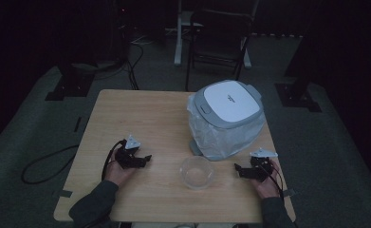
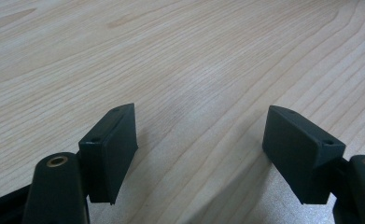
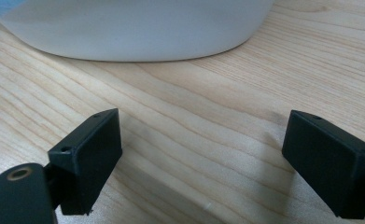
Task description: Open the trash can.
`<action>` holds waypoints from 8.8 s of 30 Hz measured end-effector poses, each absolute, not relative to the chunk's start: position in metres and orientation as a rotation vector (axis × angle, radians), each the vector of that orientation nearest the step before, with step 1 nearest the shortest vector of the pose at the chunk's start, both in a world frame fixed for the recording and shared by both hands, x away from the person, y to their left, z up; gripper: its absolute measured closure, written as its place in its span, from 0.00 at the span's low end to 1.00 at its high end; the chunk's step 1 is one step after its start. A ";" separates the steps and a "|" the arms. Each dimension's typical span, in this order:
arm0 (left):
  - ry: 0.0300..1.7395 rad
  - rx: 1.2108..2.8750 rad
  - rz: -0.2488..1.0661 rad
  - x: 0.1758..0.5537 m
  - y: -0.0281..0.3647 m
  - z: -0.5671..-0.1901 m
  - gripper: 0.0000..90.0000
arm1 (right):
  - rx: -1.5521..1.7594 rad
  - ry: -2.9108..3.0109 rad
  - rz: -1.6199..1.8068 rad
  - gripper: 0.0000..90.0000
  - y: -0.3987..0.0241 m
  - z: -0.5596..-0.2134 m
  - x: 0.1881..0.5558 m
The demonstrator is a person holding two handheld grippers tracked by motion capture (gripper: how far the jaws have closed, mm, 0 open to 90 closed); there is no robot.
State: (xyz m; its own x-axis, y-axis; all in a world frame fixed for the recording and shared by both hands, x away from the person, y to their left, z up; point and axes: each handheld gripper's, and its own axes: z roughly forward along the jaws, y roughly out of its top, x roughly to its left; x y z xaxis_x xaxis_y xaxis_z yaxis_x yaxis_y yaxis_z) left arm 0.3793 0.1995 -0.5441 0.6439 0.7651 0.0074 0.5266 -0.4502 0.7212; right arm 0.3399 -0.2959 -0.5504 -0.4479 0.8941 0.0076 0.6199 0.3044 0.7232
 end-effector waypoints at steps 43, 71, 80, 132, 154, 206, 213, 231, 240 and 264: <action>1.024 2.071 0.352 0.377 0.209 -0.519 0.40 | 1.353 2.179 0.937 0.13 -0.296 -0.550 0.340; 1.014 2.042 0.298 0.380 0.214 -0.504 0.48 | 1.360 2.172 0.935 0.13 -0.295 -0.550 0.340; 0.999 2.049 0.290 0.384 0.211 -0.497 0.49 | 1.361 2.171 0.936 0.13 -0.295 -0.550 0.340; 0.884 2.061 0.306 0.400 0.190 -0.448 0.51 | 1.360 2.171 0.934 0.13 -0.295 -0.550 0.340; 0.838 2.043 0.312 0.404 0.182 -0.424 0.51 | 1.360 2.171 0.935 0.13 -0.295 -0.551 0.340; 0.750 2.020 0.302 0.417 0.156 -0.380 0.52 | 1.360 2.171 0.934 0.13 -0.295 -0.551 0.340; 0.731 2.016 0.296 0.417 0.152 -0.375 0.52 | 1.360 2.171 0.934 0.13 -0.295 -0.551 0.340; 0.686 2.021 0.266 0.421 0.138 -0.364 0.57 | 1.360 2.171 0.934 0.13 -0.295 -0.550 0.340; 0.669 2.035 0.262 0.423 0.130 -0.358 0.60 | 1.360 2.171 0.934 0.12 -0.295 -0.551 0.340; 0.643 2.022 0.232 0.428 0.113 -0.346 0.57 | 1.360 2.171 0.935 0.13 -0.295 -0.550 0.340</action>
